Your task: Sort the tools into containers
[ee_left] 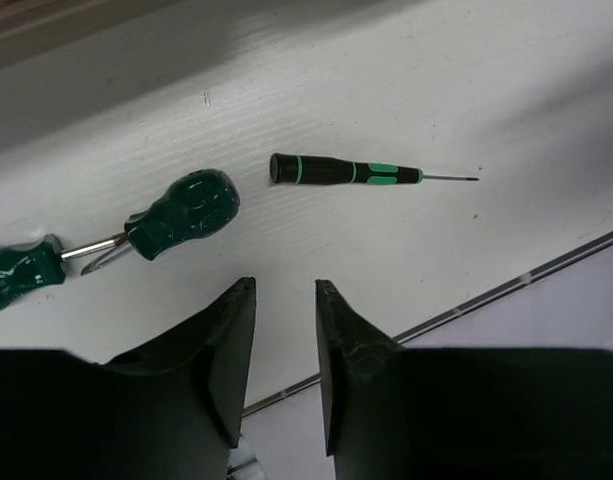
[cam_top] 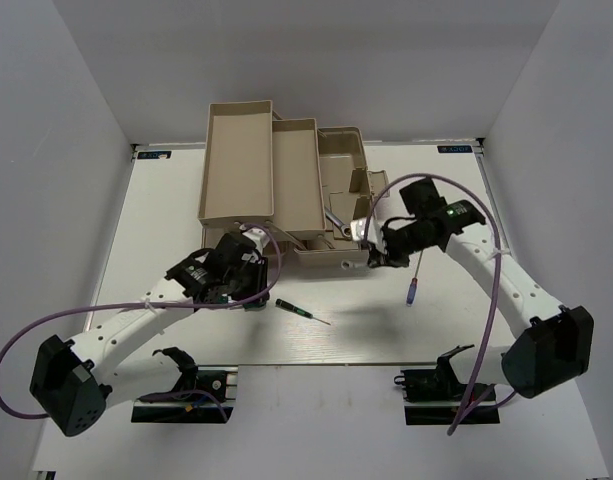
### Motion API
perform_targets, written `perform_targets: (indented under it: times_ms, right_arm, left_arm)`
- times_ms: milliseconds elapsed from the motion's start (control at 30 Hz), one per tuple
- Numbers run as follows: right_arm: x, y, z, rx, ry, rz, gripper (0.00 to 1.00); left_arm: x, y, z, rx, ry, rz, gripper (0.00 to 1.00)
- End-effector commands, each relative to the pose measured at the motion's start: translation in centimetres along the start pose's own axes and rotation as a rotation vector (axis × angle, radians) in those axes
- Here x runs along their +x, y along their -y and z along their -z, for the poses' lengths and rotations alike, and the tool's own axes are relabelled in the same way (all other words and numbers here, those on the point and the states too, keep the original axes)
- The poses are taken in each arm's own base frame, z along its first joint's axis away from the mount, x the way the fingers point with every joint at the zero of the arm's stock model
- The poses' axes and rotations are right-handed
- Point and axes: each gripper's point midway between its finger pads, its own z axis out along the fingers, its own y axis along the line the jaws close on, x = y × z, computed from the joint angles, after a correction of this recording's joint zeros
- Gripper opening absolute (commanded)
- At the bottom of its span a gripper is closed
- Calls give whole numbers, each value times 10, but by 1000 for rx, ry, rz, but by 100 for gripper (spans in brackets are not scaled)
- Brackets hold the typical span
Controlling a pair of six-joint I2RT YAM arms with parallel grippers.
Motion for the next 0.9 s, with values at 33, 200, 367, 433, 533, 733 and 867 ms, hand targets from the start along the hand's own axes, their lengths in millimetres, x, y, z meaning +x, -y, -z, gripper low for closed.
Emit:
perform_targets:
  times_ms: [33, 200, 367, 433, 533, 733, 867]
  right_arm:
    - [-24, 64, 21, 237, 81, -317, 0]
    - [-19, 121, 27, 305, 66, -539, 0]
    - [7, 143, 4, 277, -23, -807, 0]
    - [11, 162, -4, 272, -45, -845, 1]
    - [9, 171, -9, 242, -40, -894, 38]
    - [-7, 173, 9, 268, 38, -862, 59]
    - [-3, 152, 36, 276, 69, -846, 52]
  left_arm:
    - [-20, 18, 0, 49, 36, -35, 37]
    - [-23, 35, -6, 89, 19, -85, 34]
    - [-23, 46, -9, 106, 2, -135, 45]
    - [-15, 57, -12, 131, -28, -194, 53]
    - [-12, 65, -11, 145, -34, -280, 58]
    - [-2, 75, -30, 107, -128, -499, 59]
    - [2, 79, -44, 45, -168, -677, 59]
